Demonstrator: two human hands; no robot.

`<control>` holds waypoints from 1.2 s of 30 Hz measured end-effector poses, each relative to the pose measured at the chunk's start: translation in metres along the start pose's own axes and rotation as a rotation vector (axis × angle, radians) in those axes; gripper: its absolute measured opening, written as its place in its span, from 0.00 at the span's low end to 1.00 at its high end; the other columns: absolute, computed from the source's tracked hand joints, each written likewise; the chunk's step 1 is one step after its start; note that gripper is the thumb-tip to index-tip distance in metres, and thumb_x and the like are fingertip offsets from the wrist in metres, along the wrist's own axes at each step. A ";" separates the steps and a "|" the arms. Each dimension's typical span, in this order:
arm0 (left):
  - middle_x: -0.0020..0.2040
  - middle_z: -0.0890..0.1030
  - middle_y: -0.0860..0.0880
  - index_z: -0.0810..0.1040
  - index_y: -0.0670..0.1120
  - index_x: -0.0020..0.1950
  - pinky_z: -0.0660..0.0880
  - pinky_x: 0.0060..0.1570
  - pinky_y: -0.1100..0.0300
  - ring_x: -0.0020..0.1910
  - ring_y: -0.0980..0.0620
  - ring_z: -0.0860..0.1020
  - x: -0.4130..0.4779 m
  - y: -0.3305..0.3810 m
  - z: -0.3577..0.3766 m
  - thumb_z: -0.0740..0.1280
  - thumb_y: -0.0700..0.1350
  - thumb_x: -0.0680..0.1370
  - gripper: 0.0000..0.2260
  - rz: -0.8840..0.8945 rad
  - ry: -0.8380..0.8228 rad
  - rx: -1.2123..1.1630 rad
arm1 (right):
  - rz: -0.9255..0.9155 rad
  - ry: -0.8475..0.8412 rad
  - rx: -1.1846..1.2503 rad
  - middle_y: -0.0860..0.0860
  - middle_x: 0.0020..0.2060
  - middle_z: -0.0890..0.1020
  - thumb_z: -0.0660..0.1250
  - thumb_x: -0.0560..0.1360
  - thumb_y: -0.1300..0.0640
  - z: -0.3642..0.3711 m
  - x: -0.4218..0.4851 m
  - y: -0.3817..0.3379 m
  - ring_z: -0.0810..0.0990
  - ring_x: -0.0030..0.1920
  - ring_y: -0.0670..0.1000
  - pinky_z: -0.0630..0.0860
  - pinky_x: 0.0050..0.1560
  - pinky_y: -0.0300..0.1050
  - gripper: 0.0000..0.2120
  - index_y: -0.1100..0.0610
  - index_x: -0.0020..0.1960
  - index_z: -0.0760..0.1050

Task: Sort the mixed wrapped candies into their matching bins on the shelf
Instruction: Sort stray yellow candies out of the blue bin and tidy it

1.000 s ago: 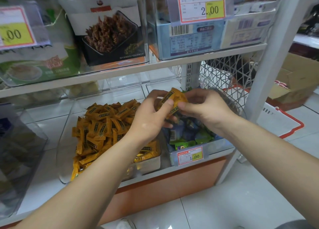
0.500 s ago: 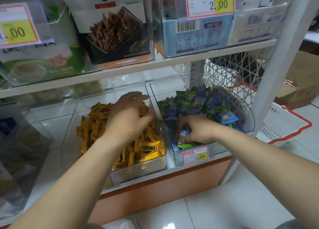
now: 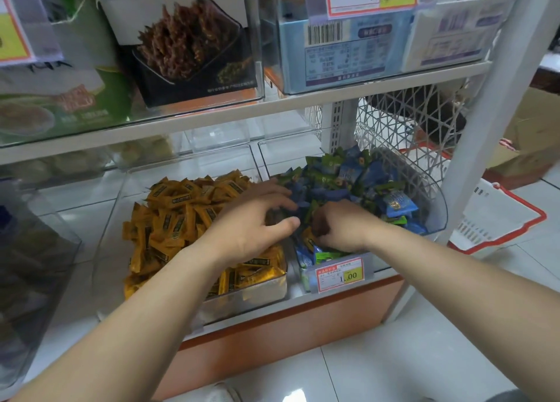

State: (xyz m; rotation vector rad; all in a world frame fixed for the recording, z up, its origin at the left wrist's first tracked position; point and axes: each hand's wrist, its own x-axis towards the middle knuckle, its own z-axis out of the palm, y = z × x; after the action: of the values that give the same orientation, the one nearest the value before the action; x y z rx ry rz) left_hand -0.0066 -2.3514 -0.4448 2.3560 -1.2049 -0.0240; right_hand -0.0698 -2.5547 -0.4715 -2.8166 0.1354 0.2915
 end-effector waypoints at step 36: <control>0.45 0.80 0.60 0.81 0.53 0.57 0.76 0.47 0.62 0.45 0.59 0.78 0.004 0.066 -0.008 0.67 0.51 0.76 0.11 -0.055 0.250 0.049 | 0.052 0.460 0.009 0.59 0.58 0.79 0.69 0.75 0.52 -0.045 -0.068 0.075 0.76 0.60 0.59 0.71 0.55 0.44 0.22 0.55 0.68 0.75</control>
State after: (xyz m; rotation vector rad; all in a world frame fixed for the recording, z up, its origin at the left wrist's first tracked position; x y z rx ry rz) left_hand -0.0520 -2.3834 -0.4087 2.3497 -1.0301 0.2767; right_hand -0.1375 -2.6358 -0.4366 -2.8233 0.3076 -0.3501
